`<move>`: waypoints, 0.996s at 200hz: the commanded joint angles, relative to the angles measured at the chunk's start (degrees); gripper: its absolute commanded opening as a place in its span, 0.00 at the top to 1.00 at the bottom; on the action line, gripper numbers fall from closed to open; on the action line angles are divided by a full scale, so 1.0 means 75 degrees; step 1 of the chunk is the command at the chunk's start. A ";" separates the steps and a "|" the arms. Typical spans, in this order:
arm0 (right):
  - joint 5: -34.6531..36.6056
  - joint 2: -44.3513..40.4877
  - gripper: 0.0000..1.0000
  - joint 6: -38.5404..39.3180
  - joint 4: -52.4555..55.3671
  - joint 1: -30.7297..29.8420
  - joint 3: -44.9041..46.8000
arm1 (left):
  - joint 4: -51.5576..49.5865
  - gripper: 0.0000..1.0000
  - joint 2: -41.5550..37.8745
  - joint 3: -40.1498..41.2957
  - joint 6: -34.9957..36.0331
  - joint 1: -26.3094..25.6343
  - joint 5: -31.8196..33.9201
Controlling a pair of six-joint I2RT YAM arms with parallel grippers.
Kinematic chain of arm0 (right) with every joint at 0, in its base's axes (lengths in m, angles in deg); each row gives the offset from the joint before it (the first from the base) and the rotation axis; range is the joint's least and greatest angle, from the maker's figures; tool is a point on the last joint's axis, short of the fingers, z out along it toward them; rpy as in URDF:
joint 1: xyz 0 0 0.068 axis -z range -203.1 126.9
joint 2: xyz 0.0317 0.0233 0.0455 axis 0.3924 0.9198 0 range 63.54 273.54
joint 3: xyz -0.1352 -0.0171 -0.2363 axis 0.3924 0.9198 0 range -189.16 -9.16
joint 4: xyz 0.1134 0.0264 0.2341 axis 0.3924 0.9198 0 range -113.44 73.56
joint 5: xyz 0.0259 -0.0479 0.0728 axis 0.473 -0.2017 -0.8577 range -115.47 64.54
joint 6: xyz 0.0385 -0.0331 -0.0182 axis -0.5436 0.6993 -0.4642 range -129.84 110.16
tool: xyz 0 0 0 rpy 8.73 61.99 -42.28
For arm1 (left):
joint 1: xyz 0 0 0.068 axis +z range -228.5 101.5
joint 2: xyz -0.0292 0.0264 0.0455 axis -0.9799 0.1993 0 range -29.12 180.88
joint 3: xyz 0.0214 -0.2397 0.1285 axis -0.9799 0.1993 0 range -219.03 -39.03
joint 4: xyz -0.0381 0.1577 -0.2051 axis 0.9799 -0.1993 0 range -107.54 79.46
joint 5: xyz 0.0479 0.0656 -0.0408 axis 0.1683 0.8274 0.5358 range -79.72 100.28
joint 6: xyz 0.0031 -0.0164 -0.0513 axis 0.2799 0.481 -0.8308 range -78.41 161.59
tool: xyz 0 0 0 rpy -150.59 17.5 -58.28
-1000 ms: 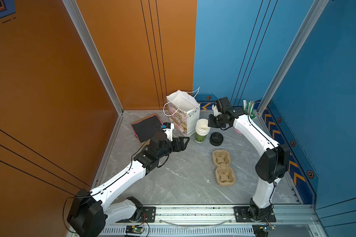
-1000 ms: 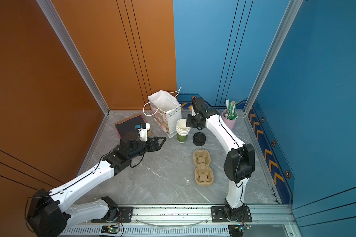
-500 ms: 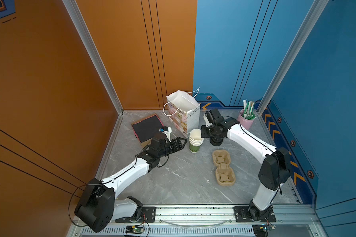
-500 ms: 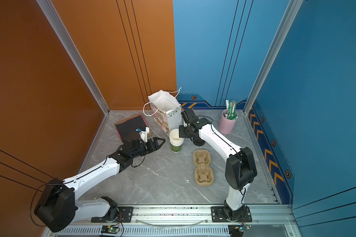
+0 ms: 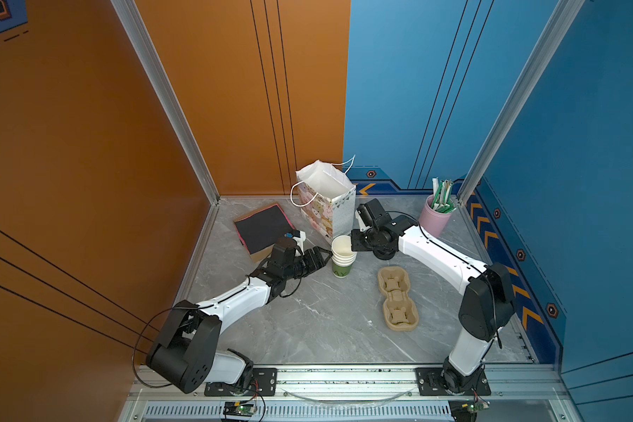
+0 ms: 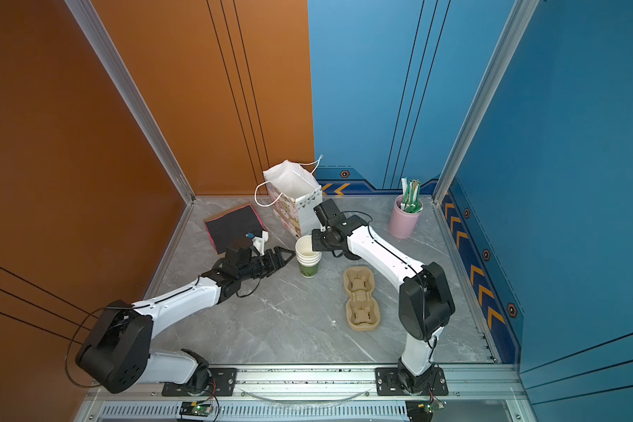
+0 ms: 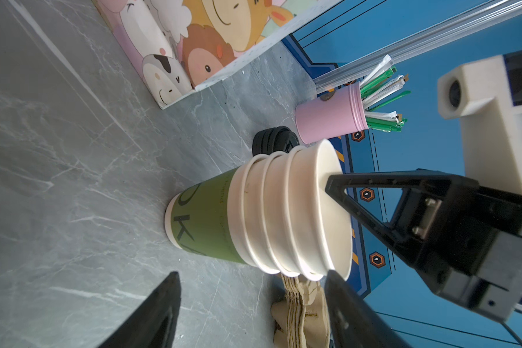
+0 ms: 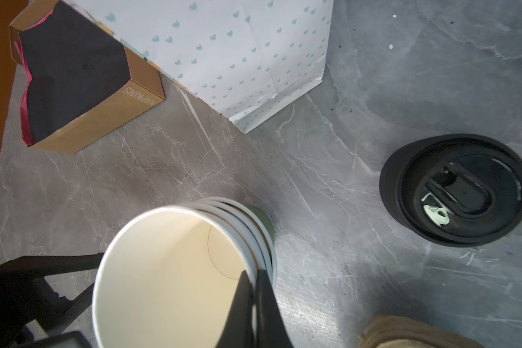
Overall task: Pack a coffee takeout order
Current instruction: Separate the coffee cup.
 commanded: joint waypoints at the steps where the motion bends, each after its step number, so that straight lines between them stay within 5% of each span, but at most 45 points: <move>1: 0.0148 -0.0335 1.00 -0.0108 -0.0107 -0.0076 0.0117 | 0.0222 0.24 0.0170 -0.0013 -0.0037 0.0065 -0.0269; 199: -0.0080 -0.0303 1.00 -0.0179 -0.0110 -0.0221 0.0231 | 0.0426 0.24 0.0395 0.0068 -0.0168 0.0032 -0.0213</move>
